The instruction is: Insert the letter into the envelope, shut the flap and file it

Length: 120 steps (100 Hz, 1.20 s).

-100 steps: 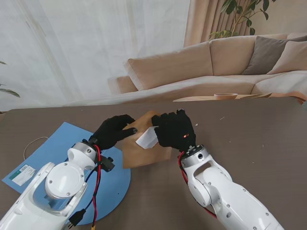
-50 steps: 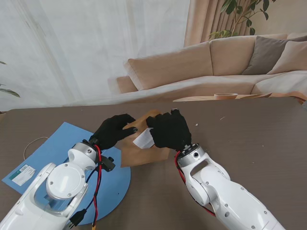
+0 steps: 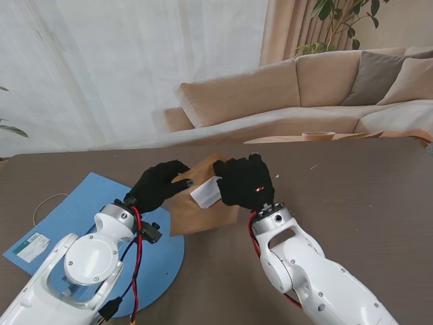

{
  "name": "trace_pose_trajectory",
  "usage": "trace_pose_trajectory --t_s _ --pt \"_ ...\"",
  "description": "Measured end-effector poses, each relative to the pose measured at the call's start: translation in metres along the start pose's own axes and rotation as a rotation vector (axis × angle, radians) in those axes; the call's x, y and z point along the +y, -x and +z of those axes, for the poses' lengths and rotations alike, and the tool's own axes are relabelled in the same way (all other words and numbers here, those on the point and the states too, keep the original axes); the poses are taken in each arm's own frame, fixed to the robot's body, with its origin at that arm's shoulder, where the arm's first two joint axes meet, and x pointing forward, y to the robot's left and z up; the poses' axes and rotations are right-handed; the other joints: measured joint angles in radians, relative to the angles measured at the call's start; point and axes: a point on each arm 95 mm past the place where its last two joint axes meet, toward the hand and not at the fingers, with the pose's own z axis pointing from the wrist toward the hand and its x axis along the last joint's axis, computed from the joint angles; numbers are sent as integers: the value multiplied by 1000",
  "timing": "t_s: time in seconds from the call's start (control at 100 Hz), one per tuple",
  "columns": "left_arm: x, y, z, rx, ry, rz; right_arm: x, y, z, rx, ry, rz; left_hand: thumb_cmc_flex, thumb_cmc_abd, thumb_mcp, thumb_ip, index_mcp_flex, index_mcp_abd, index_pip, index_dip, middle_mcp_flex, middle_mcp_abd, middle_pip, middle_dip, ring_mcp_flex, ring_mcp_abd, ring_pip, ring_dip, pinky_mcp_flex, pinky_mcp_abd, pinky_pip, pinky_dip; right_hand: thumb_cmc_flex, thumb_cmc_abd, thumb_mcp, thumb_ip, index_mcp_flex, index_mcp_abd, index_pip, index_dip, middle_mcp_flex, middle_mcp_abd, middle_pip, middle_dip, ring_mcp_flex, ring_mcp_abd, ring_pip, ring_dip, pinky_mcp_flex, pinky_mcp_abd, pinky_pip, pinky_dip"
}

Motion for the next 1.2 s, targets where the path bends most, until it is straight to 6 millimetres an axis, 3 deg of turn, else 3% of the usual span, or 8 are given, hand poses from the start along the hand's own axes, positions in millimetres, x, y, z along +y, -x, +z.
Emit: trace_pose_trajectory --t_s 0.39,0.49,0.6,0.72,0.96,1.2 --pt "1 -1 0 4 -9 -11 -4 -7 4 79 -10 -12 0 0 0 0 0 2 0 8 -8 -1 10 0 0 0 0 0 0 0 0 0 -1 -10 1 0 11 1 0 -11 0 -3 0 2 11 0 1 0 2 0 1 0" --pt "1 -1 0 4 -9 -11 -4 -7 4 81 -12 -16 0 0 0 0 0 2 0 8 -10 -1 10 0 0 0 0 0 -1 0 0 0 -37 -11 1 2 11 -2 -6 -13 -2 -13 -1 9 4 0 -1 0 -20 0 1 0" --pt "1 -2 0 5 -9 -11 -2 -5 4 83 -5 -30 0 0 0 0 0 2 0 8 -10 -1 10 0 -1 0 0 0 -1 0 0 0 -37 -29 -2 2 -30 -83 -67 -39 -82 -39 -54 9 -101 -1 -73 0 -96 -26 -1 9" --pt "1 -2 0 5 -9 -10 0 -5 4 94 20 -50 0 0 0 0 0 2 0 10 -10 -1 10 0 -1 0 0 0 -2 0 0 0 -32 -34 -2 2 10 -175 -87 -52 -142 -48 -139 -21 -181 -1 -153 -10 -160 -47 -24 12" --pt "1 -1 0 3 -7 -8 4 -6 3 141 52 -43 0 0 0 0 0 2 1 11 -14 -1 10 0 -1 0 0 0 -3 0 0 0 -5 -45 -2 1 36 -254 -71 -24 -142 -71 -178 -30 -203 -1 -199 -13 -187 -60 -59 22" --pt "1 -3 -2 3 -1 -23 5 -5 3 148 55 -51 0 0 0 0 0 2 1 12 -14 -1 10 0 -2 0 0 0 -4 0 0 0 10 -48 -11 1 46 -255 -73 -22 -141 -83 -201 -38 -203 -1 -201 -13 -193 -61 -60 31"
